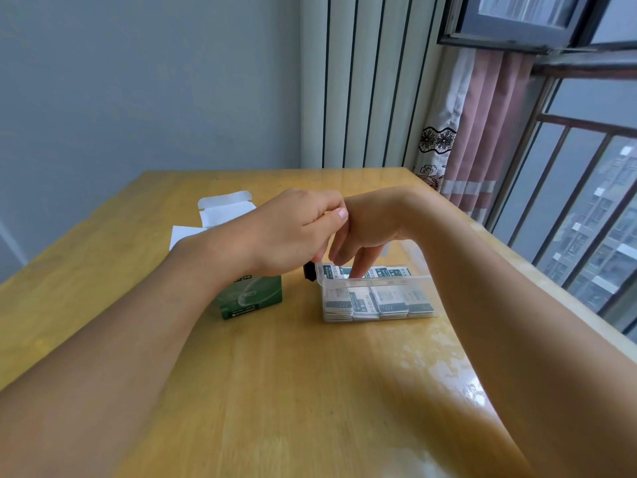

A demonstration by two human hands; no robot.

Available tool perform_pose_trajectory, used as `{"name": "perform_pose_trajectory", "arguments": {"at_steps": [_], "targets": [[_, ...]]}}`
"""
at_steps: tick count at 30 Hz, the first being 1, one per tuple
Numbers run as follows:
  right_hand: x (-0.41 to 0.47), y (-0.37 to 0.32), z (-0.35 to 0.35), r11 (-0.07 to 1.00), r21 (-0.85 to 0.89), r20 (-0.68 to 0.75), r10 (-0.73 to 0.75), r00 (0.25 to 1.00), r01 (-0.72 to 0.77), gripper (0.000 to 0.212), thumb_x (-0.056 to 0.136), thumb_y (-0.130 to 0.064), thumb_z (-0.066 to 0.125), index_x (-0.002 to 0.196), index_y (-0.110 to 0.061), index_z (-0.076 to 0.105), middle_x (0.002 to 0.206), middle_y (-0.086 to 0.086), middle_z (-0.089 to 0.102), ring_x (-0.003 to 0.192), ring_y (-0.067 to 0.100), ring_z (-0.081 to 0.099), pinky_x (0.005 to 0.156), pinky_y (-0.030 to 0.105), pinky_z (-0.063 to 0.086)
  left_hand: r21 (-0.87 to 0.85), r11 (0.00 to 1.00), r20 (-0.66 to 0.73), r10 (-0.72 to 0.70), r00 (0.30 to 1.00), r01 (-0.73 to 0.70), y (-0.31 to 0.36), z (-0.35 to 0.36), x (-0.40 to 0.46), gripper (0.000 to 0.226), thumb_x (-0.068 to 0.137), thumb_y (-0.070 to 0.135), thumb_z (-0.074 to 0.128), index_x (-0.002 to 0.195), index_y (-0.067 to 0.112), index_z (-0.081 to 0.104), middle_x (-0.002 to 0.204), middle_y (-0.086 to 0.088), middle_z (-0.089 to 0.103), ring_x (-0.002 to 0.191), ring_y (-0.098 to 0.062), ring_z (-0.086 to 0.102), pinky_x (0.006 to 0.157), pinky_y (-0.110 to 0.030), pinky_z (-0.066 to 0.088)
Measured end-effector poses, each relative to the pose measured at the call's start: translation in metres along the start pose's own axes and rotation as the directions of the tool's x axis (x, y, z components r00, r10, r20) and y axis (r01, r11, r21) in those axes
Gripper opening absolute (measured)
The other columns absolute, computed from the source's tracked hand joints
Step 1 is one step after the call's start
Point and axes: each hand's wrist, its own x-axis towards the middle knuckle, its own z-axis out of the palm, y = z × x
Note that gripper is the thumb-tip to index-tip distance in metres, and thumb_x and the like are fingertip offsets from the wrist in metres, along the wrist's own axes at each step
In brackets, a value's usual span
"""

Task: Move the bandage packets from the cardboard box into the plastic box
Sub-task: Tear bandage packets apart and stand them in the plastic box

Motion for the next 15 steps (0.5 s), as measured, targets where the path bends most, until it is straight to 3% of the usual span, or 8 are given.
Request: {"name": "perform_pose_trajectory", "arguments": {"at_steps": [3,6,9,11,13,15], "targets": [[-0.011,-0.004,-0.009,0.993,-0.113,-0.055,-0.034,0.998,0.027,0.016,0.091,-0.012,0.07,0.098,-0.025,0.065,0.118,0.0,0.07,0.081,0.018,0.077,0.099,0.038,0.052,-0.044,0.999,0.006,0.002,1.0,-0.002,0.005,-0.012,-0.003,0.033,0.108,0.026,0.038,0.09,0.014,0.063,0.062,0.003,0.063,0.049,-0.001,0.05,0.051,-0.01,0.038],[-0.021,-0.014,-0.018,0.987,-0.076,-0.229,-0.158,0.961,0.144,0.013,0.091,-0.012,0.07,0.1,-0.02,0.066,0.099,0.005,0.075,0.073,0.015,0.076,0.073,0.032,0.062,-0.091,0.995,-0.018,-0.044,0.999,0.042,-0.002,-0.038,-0.009,0.024,0.104,0.029,0.05,0.088,0.02,0.066,0.06,0.008,0.058,0.05,-0.002,0.047,0.054,-0.017,0.041],[-0.018,-0.032,-0.012,0.909,-0.128,-0.488,-0.406,0.772,0.397,0.01,0.087,-0.016,0.076,0.096,-0.016,0.074,0.076,-0.004,0.072,0.056,0.002,0.065,0.053,0.016,0.05,0.032,0.984,-0.071,-0.174,0.982,0.177,-0.027,-0.071,-0.018,0.011,0.092,0.027,0.068,0.08,0.025,0.069,0.058,0.012,0.058,0.052,-0.005,0.047,0.058,-0.025,0.041],[-0.01,-0.046,0.004,0.85,-0.203,-0.508,-0.516,0.69,0.486,0.007,0.083,-0.016,0.078,0.09,-0.018,0.077,0.074,-0.01,0.07,0.055,-0.006,0.057,0.053,0.006,0.042,0.165,0.946,-0.009,-0.281,0.96,0.278,-0.045,-0.087,-0.026,0.007,0.087,0.03,0.075,0.08,0.028,0.072,0.061,0.012,0.062,0.054,-0.005,0.049,0.062,-0.027,0.042],[0.003,-0.052,0.021,0.836,-0.315,-0.48,-0.548,0.685,0.448,0.007,0.082,-0.014,0.077,0.087,-0.019,0.078,0.078,-0.011,0.071,0.059,-0.015,0.054,0.055,0.002,0.038,0.247,0.907,0.082,-0.369,0.926,0.34,-0.056,-0.092,-0.033,0.007,0.084,0.033,0.078,0.082,0.029,0.074,0.064,0.011,0.065,0.058,-0.006,0.053,0.064,-0.028,0.042],[0.016,-0.051,0.031,0.841,-0.385,-0.468,-0.532,0.705,0.379,0.009,0.081,-0.013,0.076,0.087,-0.02,0.079,0.081,-0.01,0.073,0.062,-0.011,0.055,0.056,0.006,0.038,0.282,0.884,0.111,-0.417,0.902,0.373,-0.064,-0.092,-0.034,0.008,0.083,0.034,0.08,0.081,0.029,0.074,0.063,0.013,0.064,0.06,-0.005,0.055,0.064,-0.027,0.04]]}}
